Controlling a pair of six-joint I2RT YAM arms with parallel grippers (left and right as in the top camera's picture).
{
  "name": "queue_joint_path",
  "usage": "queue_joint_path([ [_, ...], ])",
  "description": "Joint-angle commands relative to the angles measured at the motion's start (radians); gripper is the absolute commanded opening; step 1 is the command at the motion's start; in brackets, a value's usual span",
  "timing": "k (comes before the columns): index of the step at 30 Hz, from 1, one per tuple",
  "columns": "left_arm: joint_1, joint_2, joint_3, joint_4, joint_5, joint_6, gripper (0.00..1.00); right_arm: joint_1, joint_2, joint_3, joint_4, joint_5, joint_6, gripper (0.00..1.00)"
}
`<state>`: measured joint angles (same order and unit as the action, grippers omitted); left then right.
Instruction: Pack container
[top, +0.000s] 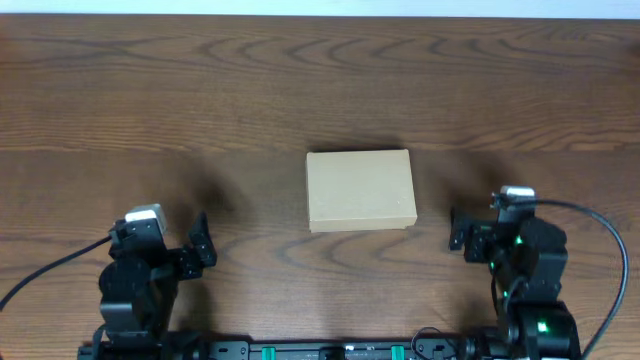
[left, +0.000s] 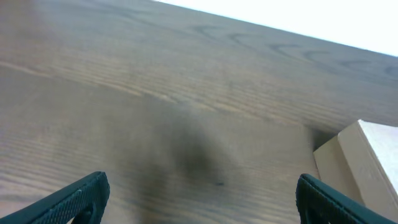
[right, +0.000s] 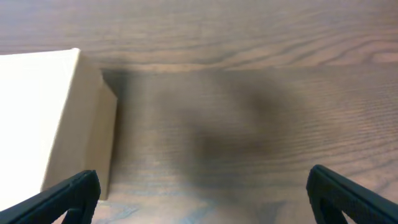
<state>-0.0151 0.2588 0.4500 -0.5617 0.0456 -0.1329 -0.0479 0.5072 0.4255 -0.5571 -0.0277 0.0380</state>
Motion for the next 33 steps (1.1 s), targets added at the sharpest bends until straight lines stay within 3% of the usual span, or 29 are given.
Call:
queue_joint_path([
  [1,0.0,-0.008,0.004,-0.004,-0.038,0.025,0.95,0.01,-0.034,-0.007,-0.035,-0.003,0.013,0.99],
  [12,0.0,-0.008,0.004,-0.05,-0.046,0.024,0.95,0.01,-0.029,-0.007,-0.118,-0.003,0.013,0.99],
  [33,0.0,-0.008,0.004,-0.441,-0.045,0.024,0.95,0.032,-0.085,-0.007,-0.143,-0.003,0.013,0.99],
])
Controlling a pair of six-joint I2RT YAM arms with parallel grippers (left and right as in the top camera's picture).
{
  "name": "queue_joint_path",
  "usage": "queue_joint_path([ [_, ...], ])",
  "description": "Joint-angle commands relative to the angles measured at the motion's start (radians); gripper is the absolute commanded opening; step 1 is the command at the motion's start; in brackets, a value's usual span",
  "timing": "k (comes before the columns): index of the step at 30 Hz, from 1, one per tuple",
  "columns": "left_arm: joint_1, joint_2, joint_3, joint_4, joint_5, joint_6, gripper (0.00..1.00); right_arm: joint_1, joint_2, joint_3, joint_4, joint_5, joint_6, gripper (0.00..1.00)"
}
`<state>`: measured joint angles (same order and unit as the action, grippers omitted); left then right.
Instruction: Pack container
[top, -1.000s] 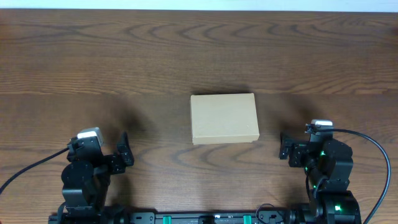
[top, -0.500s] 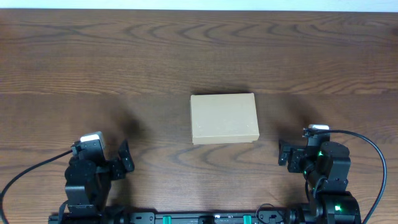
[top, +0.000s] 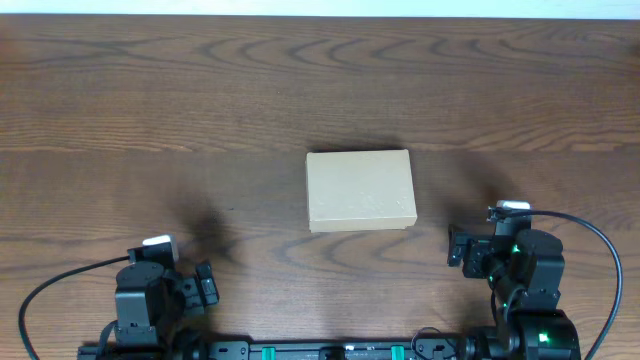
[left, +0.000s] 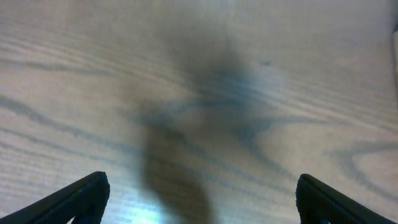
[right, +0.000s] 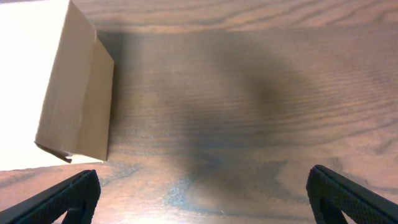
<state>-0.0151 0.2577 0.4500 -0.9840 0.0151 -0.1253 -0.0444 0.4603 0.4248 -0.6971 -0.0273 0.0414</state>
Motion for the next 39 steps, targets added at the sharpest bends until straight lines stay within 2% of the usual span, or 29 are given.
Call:
queue_joint_path([
  [1,0.0,-0.006,0.004,-0.025,-0.015,0.017,0.95,0.042,-0.054,-0.006,-0.003,0.0,0.008,0.99],
  [6,0.0,-0.006,0.004,-0.04,-0.015,0.017,0.95,0.065,-0.154,-0.021,0.034,-0.007,-0.004,0.99],
  [13,0.0,-0.006,0.004,-0.04,-0.015,0.017,0.95,0.078,-0.287,-0.196,0.34,-0.006,-0.006,0.99],
  [20,0.0,-0.006,0.004,-0.04,-0.015,0.017,0.95,0.123,-0.337,-0.356,0.588,0.001,-0.053,0.99],
  [31,0.0,-0.006,0.004,-0.04,-0.015,0.017,0.95,0.144,-0.438,-0.416,0.615,0.031,-0.135,0.99],
  [39,0.0,-0.006,0.004,-0.04,-0.015,0.017,0.95,0.144,-0.455,-0.416,0.615,0.053,-0.133,0.99],
])
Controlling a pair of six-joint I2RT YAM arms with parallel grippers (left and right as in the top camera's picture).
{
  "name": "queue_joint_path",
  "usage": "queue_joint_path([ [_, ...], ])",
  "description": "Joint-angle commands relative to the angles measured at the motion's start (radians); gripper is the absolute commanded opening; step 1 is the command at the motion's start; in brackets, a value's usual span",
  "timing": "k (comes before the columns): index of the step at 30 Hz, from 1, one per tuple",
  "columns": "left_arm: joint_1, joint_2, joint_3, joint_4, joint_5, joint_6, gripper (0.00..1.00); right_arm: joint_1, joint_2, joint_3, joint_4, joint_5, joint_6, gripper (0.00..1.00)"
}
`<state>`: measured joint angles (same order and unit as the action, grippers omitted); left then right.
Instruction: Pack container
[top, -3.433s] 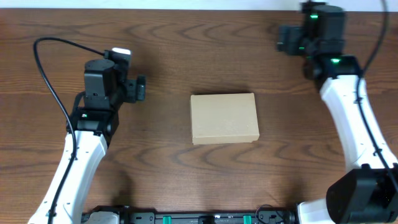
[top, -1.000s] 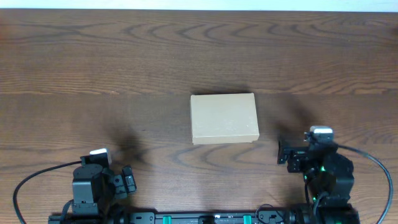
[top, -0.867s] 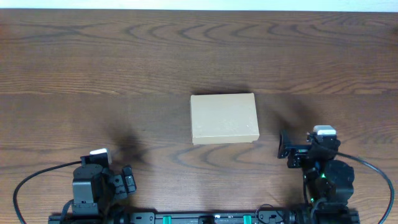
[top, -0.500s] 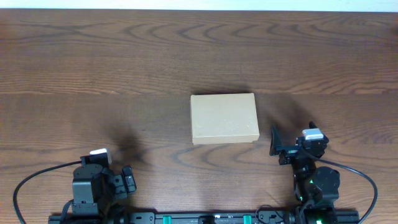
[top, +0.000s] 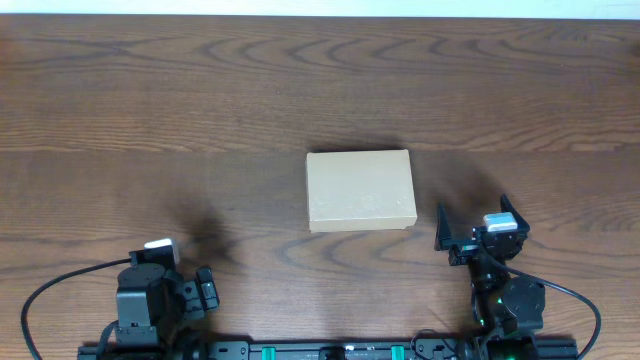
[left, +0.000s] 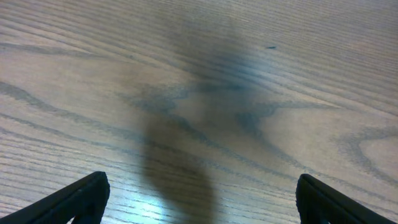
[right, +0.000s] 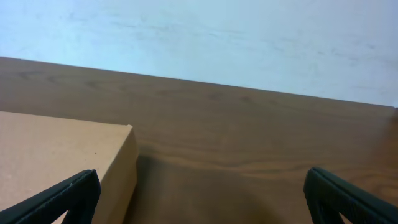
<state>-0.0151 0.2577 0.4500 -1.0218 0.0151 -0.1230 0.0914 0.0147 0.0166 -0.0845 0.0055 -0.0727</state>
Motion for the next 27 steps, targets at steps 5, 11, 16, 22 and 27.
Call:
queue_joint_path([
  [5,0.0,-0.006,0.004,-0.003,-0.015,0.014,0.95,0.008,-0.01,-0.008,0.001,0.013,-0.031,0.99],
  [11,0.0,-0.006,0.004,-0.003,-0.015,0.014,0.95,0.008,-0.01,-0.008,0.001,0.013,-0.03,0.99],
  [16,0.0,-0.006,0.004,-0.003,-0.015,0.014,0.95,0.007,-0.01,-0.008,0.003,0.009,-0.03,0.99],
  [22,0.0,-0.006,0.004,-0.003,-0.015,0.014,0.95,0.007,-0.009,-0.008,0.003,0.009,-0.03,0.99],
  [27,0.0,-0.006,0.004,-0.003,-0.015,0.014,0.95,0.007,-0.009,-0.008,0.003,0.009,-0.03,0.99],
])
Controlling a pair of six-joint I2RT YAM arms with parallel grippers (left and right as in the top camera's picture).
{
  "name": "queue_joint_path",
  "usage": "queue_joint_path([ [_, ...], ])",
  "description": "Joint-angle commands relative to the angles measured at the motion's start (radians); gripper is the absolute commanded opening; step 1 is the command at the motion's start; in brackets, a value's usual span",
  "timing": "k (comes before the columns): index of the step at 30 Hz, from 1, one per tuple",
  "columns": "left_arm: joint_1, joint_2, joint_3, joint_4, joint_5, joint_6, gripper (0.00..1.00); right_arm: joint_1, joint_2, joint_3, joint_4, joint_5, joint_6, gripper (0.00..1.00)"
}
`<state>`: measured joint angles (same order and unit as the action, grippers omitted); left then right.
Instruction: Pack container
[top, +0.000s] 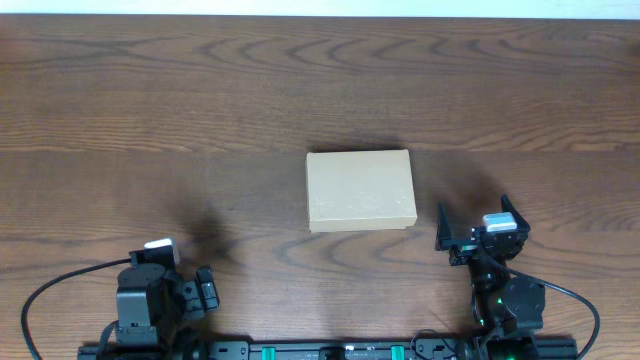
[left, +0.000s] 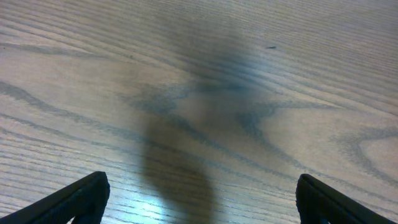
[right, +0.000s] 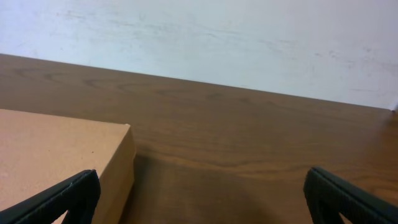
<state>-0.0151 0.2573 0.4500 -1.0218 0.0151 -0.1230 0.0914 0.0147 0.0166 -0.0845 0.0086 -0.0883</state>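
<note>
A closed tan cardboard box (top: 360, 191) lies flat mid-table; its right corner shows in the right wrist view (right: 62, 155). My right gripper (top: 478, 222) stands open just right of the box's near corner, empty, fingertips (right: 68, 196) wide apart and facing the far wall. At the near left edge my left gripper (top: 205, 288) is folded low and open, its fingertips (left: 81, 196) over bare wood with nothing between them.
The dark wooden table (top: 150, 100) runs to a white wall (right: 199, 37) at the far side. Both arm bases and their cables (top: 40, 300) sit along the near edge.
Both grippers stood open beside the box's near corners. Then the left arm had folded back to the near edge and the right had drawn back a little. By the last moment the right gripper pointed level at the far wall, where it stays.
</note>
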Motion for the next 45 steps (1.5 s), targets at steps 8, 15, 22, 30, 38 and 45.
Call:
queue_joint_path([
  [8,0.0,-0.006,0.004,-0.003,-0.015,0.014,0.95,0.007,-0.009,-0.008,0.003,0.005,-0.014,0.99],
  [15,0.0,-0.006,0.004,-0.003,-0.015,0.014,0.95,0.007,-0.009,-0.008,0.003,0.006,-0.014,0.99],
  [22,0.0,-0.006,0.004,-0.003,-0.015,0.014,0.95,0.007,-0.009,-0.008,0.003,0.006,-0.014,0.99],
  [30,0.0,-0.124,-0.057,0.257,-0.048,0.023,0.95,0.007,-0.009,-0.008,0.003,0.005,-0.014,0.99],
  [38,0.0,-0.221,-0.305,0.747,-0.052,0.091,0.95,0.007,-0.009,-0.008,0.003,0.006,-0.014,0.99],
  [45,0.0,-0.24,-0.447,1.042,-0.108,0.104,0.95,0.007,-0.009,-0.008,0.003,0.006,-0.014,0.99],
])
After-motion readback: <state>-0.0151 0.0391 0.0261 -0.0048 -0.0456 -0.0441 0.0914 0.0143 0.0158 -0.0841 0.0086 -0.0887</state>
